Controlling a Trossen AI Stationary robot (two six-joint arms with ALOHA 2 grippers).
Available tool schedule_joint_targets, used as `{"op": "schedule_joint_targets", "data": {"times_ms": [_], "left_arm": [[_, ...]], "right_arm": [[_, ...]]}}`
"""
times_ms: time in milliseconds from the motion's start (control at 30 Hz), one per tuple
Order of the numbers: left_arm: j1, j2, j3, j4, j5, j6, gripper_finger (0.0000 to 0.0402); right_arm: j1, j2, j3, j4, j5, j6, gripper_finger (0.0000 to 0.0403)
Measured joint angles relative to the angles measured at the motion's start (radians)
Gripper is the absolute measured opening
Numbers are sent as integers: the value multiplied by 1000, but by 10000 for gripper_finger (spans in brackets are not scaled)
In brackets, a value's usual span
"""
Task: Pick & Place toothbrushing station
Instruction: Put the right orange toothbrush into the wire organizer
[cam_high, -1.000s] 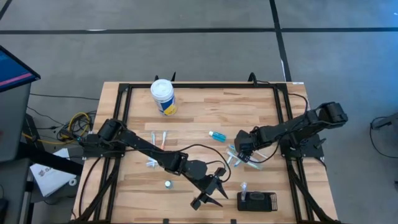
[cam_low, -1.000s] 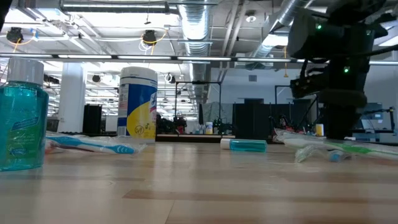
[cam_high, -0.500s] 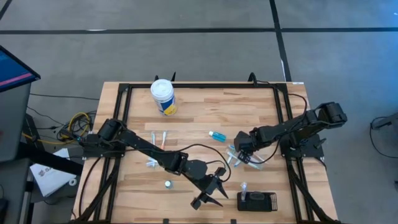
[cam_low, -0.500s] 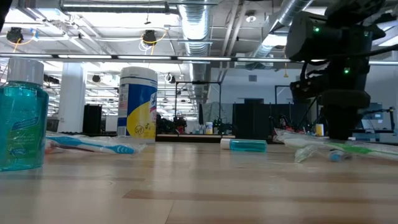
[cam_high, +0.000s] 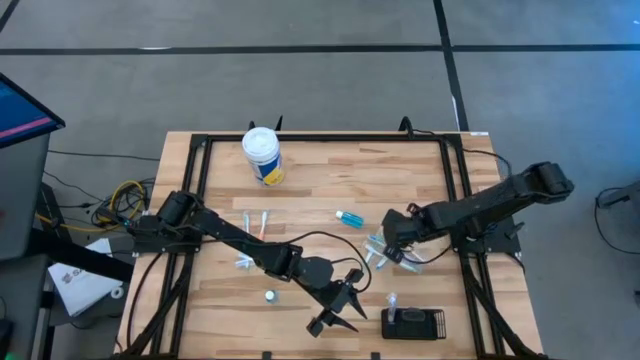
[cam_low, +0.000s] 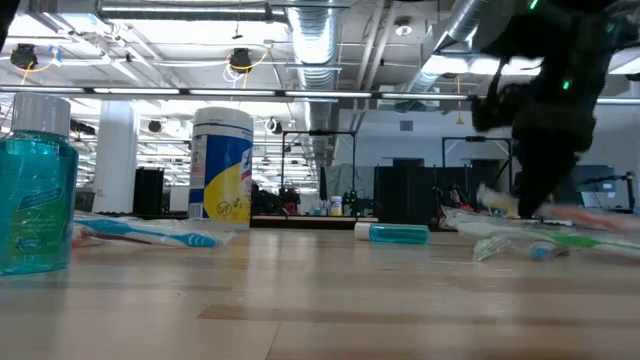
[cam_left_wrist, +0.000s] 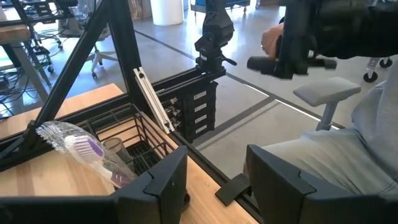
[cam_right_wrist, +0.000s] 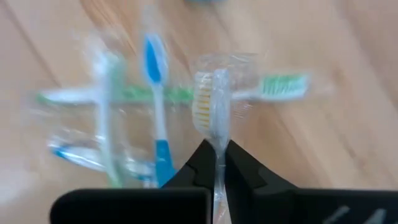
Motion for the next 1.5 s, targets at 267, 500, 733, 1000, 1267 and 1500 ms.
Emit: {"op": "schedule_joint_targets", "data": {"times_ms": [267,500,733,1000,1267,1500], "left_arm": [[4,0,0,0,0,-2,159],[4,0,0,1,0,-2,159],[4,0,0,2,0,-2,159],[4,0,0,2,0,-2,159],[4,0,0,3,0,-2,159],[4,0,0,3,0,-2,159]], "right_arm": [[148,-187,0,16,163,78,5],[298,-281,0,58,326,86,5],[467,-325,0,70,508,103,5],[672,-347,0,85,710,142,5],[885,-347,0,115,909,166,5],[1035,-337,0,122,1053,191,4]]}}
